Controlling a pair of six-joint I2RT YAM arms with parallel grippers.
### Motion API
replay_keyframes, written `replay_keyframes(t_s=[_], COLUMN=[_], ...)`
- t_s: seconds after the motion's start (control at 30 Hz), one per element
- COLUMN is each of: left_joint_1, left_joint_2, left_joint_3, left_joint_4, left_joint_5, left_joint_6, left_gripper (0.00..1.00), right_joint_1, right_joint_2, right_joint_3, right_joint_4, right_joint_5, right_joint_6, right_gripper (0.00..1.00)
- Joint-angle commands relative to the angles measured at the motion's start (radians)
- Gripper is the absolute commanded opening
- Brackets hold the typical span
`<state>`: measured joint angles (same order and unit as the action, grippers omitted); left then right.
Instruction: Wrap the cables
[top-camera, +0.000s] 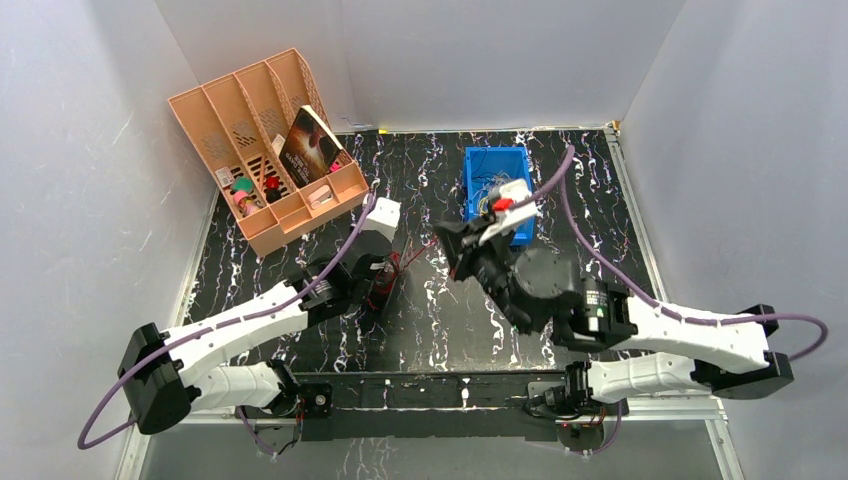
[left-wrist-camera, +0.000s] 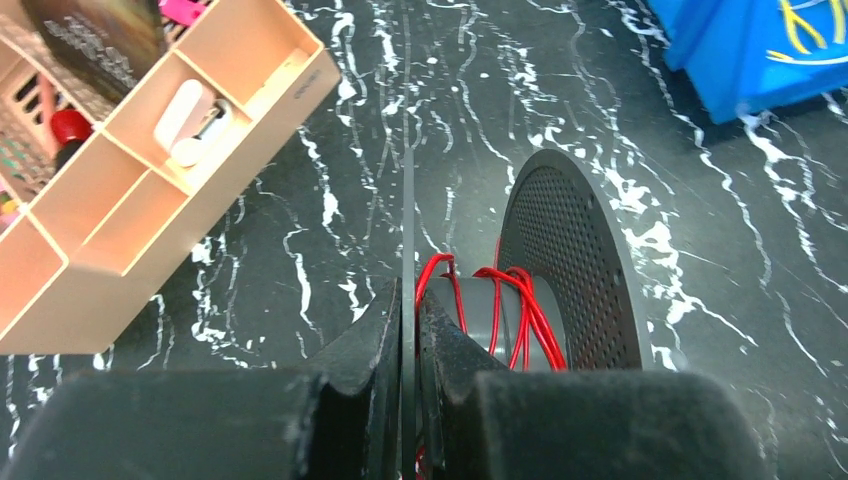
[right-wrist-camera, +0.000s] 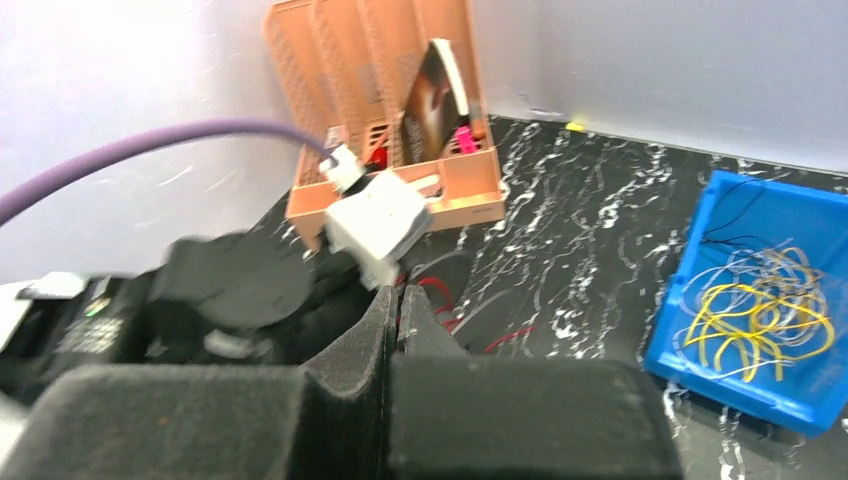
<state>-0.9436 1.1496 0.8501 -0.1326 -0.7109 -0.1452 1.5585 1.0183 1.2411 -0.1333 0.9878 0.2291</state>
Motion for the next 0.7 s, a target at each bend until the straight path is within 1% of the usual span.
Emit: replay_keyframes(t_s=[0.0,0.07,0.23,0.33,0.4,0.53,0.67], left_joint_1=[0.0,0.0,-0.001,0.0,-0.001,-0.001,-0.001], left_joint_2=[-0.056,-0.073,-0.127,-0.147,-0.152,-0.187,-0.236], left_joint_3=[-0.024,-0.03,-0.051,-0.062,-0.058,-0.056,-0.059], left_joint_4=[-0.013,-0.029,-0.071,-0.093,-0.121,-0.162,-0.174], left_joint_5=[0.142,0.177,0.269,0.368,0.434,0.505,0.56], left_joint_6=[-0.001,-0.002,-0.011,0.014,0.023,0.03,0.037], left_gripper=[0.0,0.0,0.0,0.0,0.0,0.0,0.0], right_joint_1=[-0.176,-0.267,-0.45,-0.545,-0.602,-0.708,-0.81], right_joint_2=[0.031,0.052,0.095,0.109,0.114,0.122,0.118], right_joint_3=[0.076,0.086,0.098,0.098,0.096,0.082,0.025], right_joint_4=[-0.063,-0.067,-0.069,-0.065,-0.066,-0.078,-0.07], right_joint_5=[-0.175,-0.241,-0.411,-0.503,-0.562,-0.647,-0.718], right_joint_6=[0.052,0.062,0.091,0.117,0.138,0.164,0.207], right_gripper=[0.0,0.0,0.0,0.0,0.0,0.0,0.0])
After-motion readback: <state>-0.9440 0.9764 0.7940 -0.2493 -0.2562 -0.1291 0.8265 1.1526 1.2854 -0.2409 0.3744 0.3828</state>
